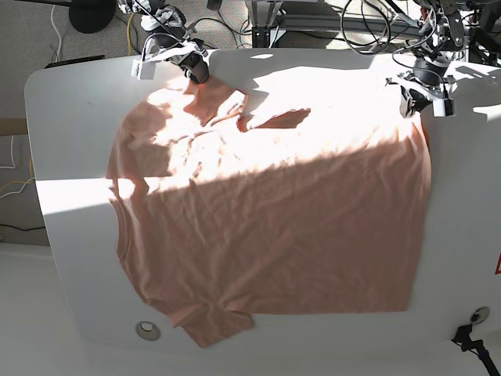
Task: Fold the T-shirt properly
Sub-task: 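Pull the grasped shoulder edges with both grippers to straighten the shirt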
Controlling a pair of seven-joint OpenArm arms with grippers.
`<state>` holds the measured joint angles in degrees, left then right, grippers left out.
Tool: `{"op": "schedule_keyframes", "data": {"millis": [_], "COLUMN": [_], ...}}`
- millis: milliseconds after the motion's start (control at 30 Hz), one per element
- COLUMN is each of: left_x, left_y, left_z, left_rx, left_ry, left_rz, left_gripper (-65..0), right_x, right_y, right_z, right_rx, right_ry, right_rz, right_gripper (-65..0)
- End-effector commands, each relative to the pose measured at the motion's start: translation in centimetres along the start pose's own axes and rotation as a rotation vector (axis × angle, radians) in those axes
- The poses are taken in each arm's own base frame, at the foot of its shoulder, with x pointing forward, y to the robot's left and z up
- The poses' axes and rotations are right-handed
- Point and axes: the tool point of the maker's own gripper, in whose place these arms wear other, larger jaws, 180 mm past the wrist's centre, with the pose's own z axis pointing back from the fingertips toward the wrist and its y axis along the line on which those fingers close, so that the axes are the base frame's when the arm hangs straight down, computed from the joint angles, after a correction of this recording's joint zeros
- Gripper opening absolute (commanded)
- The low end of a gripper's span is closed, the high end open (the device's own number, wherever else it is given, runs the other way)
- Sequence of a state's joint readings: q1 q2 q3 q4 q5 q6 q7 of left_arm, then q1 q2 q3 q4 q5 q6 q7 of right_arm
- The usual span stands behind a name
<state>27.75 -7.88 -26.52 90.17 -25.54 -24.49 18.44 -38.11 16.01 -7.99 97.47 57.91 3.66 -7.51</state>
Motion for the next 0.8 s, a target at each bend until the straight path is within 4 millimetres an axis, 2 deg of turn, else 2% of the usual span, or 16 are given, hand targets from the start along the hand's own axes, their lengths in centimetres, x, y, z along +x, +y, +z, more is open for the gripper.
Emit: {"op": "schedule_keyframes", "data": {"millis": [0,200,333,500,633,767], "left_x": [1.2,0.6,-1.0,-3.0,-4.3,-3.6], "left_y": [0.5,0.6,0.2,-1.5,-2.3,-3.0], "left_z": [0.3,0.7,2.4,5.0,6.8,8.1], "left_rx": [0.009,0.011,0.012,-0.002,-0.004,-0.013], "left_ry": [-0.038,-0.022,0.017,0.058,0.091,0.083], "left_rz": [-0.009,-0.011,-0.02,-0.015,-0.013,-0.039], "left_gripper": [-65.0,-65.0,-65.0,-65.0,-65.0,-65.0], "right_x": [-0.5,-0.4,-0.9,-1.7,-1.2,-0.4], "right_y": [-0.8,0.2,0.9,-0.3,0.2,1.9], "right_z": [0.3,0.9,2.3,4.3,6.1,7.0], "right_rx": [-0.039,-0.018,-0.009,-0.038,-0.037,0.002], "right_ry": [0.027,0.02,0.025,0.069,0.057,0.041], "right_rz": [0.007,0.009,0.004,0.035,0.048,0.059], "right_gripper": [-65.0,-65.0,-65.0,-65.0,-65.0,-65.0]}}
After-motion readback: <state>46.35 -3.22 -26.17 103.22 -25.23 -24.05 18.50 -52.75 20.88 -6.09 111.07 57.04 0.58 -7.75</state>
